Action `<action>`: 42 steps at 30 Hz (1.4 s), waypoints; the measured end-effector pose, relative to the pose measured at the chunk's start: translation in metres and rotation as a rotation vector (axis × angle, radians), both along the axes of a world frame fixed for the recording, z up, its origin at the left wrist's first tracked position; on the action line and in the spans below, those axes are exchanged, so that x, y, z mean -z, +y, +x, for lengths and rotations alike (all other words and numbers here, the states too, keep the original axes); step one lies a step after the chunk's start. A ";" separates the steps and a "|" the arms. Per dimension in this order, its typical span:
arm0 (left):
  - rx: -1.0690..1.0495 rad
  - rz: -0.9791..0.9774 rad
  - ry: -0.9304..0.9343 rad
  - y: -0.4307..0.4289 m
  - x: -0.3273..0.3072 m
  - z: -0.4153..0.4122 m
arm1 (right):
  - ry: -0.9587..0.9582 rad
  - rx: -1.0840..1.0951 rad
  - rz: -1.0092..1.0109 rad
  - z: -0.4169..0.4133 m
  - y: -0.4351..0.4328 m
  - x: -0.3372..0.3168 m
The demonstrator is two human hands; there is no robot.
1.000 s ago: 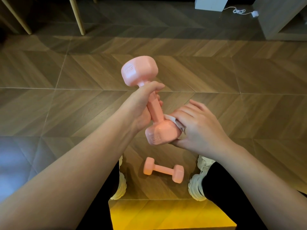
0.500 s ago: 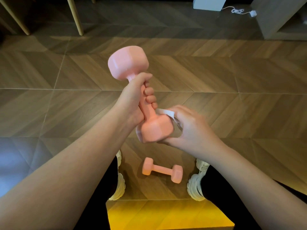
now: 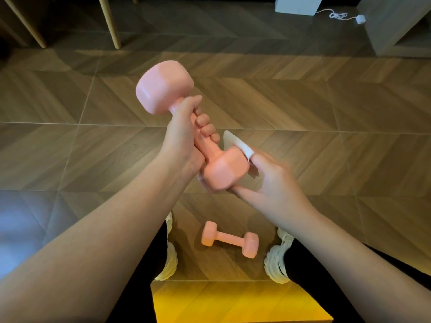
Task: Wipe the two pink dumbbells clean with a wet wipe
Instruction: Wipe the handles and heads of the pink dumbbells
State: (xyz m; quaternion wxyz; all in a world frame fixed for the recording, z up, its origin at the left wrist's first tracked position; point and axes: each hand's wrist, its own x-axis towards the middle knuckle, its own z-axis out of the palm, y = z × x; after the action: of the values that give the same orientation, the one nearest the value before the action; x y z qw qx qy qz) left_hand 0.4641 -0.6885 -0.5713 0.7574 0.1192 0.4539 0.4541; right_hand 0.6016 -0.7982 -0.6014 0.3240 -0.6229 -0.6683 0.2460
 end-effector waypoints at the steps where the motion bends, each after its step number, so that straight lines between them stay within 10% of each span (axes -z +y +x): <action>1: -0.007 0.000 -0.009 0.000 -0.001 0.000 | 0.013 -0.003 0.030 0.001 -0.002 0.000; 19: -0.069 0.018 -0.024 0.002 -0.002 -0.004 | 0.124 -0.079 0.019 0.002 -0.008 -0.006; 32: 0.330 0.112 -0.011 -0.009 -0.009 0.003 | 0.206 -0.222 -0.323 0.013 0.008 -0.007; 37: 0.427 0.104 0.176 -0.007 -0.003 0.001 | 0.220 -0.088 -0.366 0.025 0.009 -0.001; 42: 0.544 0.132 0.464 -0.010 0.007 -0.005 | 0.635 0.290 -0.434 0.039 0.017 -0.001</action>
State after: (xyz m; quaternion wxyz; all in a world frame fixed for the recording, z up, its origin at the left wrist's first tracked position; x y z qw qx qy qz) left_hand 0.4587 -0.6980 -0.5785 0.7180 0.3839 0.5352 0.2252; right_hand 0.6408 -0.7813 -0.6007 0.4067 -0.6574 -0.3729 0.5131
